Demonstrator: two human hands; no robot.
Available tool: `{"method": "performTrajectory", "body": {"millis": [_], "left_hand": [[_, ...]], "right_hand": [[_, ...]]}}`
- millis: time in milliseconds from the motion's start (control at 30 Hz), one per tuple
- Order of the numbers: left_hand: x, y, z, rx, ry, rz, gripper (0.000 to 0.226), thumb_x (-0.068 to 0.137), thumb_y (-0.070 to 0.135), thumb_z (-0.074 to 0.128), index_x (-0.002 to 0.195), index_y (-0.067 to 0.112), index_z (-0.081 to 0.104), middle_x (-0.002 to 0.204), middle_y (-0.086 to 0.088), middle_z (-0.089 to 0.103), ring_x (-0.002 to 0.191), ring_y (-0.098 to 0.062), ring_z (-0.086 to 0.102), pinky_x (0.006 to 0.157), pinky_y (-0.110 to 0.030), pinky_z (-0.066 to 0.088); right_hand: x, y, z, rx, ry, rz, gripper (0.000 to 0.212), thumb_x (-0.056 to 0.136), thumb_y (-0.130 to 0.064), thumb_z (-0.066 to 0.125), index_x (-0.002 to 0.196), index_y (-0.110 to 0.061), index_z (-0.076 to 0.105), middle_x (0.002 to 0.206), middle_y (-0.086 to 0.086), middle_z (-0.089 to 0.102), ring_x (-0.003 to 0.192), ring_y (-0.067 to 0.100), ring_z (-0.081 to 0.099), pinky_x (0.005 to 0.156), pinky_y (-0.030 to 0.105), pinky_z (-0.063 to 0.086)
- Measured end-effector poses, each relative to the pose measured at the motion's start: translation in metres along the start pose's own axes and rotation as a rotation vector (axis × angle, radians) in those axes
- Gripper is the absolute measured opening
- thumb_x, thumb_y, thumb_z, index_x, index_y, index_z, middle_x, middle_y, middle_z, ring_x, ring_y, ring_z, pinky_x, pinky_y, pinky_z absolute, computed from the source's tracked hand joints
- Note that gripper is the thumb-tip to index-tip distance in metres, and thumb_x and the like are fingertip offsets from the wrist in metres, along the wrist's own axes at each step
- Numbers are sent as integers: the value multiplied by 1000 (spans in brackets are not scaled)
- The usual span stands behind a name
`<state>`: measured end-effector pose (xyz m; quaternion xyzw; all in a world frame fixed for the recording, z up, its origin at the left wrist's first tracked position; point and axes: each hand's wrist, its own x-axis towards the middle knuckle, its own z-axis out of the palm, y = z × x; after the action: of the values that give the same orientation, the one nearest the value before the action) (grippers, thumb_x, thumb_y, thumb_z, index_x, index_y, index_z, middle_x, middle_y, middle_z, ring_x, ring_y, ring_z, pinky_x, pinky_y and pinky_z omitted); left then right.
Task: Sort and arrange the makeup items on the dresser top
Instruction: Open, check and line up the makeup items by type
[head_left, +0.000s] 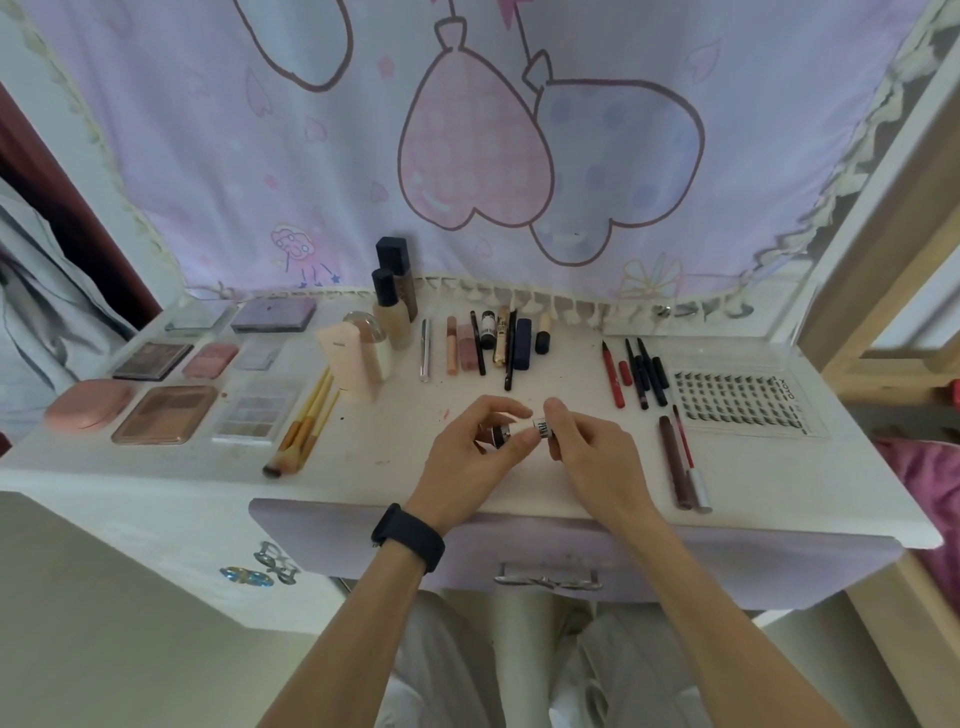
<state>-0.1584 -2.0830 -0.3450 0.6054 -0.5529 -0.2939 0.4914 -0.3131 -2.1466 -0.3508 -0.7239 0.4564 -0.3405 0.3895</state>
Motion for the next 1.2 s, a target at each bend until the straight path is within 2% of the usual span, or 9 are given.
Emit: {"method": "performTrajectory", "body": {"millis": [100,233,300,467,667,800,933,1100,1200], "left_hand": [[1,1,2,-36,46,-23,29,89,52,59,93,25,66,79,10,71,78,-6,65,78,-27,52],[2,2,4,-57,74,-28,31,89,52,56,90,23,66,70,14,67,68,-1,63,70,-16,48],[1,2,4,-60,87,-25,30,90,51,57,91,22,67,70,13,67,69,-3,63,70,-16,48],[1,0,3,-70,96,-24,33,90,49,58,97,19,69,72,12,69,70,-3,63,70,-18,49],[3,-2,6,-36,112,-41,28,92,47,58,97,22,70,73,7,69,71,-7,64,72,-26,52],[3,-1,6,-60,131,-50,20,97,38,59,97,22,71,72,7,70,69,-4,63,69,-18,49],[2,-1,6,-72,134,-59,21,96,38,60,96,21,72,72,5,70,70,-5,63,70,-20,50],[2,-1,7,-76,136,-59,22,96,38,60,97,21,72,72,3,70,71,-9,64,73,-30,53],[2,-1,7,-83,143,-71,20,97,38,60,97,21,72,72,4,70,71,-7,64,73,-28,52]], "right_hand": [[-4,5,-1,27,-30,-35,47,99,-59,40,67,-28,54,63,-4,57,54,7,47,55,23,36],[-7,10,-5,106,-81,-71,12,100,-35,57,89,-37,60,80,-12,66,58,3,50,57,14,40],[-7,9,-6,131,-66,-56,5,99,-38,59,95,-37,61,88,-12,69,59,6,53,58,14,41],[-7,0,-5,60,-29,-14,51,97,-65,40,75,-25,63,66,-13,67,52,0,51,56,10,41],[-10,5,-6,125,-21,-77,2,99,-31,61,99,-33,62,91,-17,70,51,4,49,56,17,43],[-12,3,-10,200,-11,-60,25,94,-32,69,115,-39,57,102,-26,65,55,19,59,59,25,53],[-9,2,-8,137,-28,6,24,96,-58,53,104,-37,63,86,-18,73,54,4,56,55,21,47],[-12,7,-6,139,-12,-58,5,101,-36,58,100,-39,62,89,-18,71,51,7,52,52,19,45],[-13,7,-8,212,-20,-51,26,96,-27,65,114,-43,57,102,-25,65,55,16,61,59,26,55]]}}
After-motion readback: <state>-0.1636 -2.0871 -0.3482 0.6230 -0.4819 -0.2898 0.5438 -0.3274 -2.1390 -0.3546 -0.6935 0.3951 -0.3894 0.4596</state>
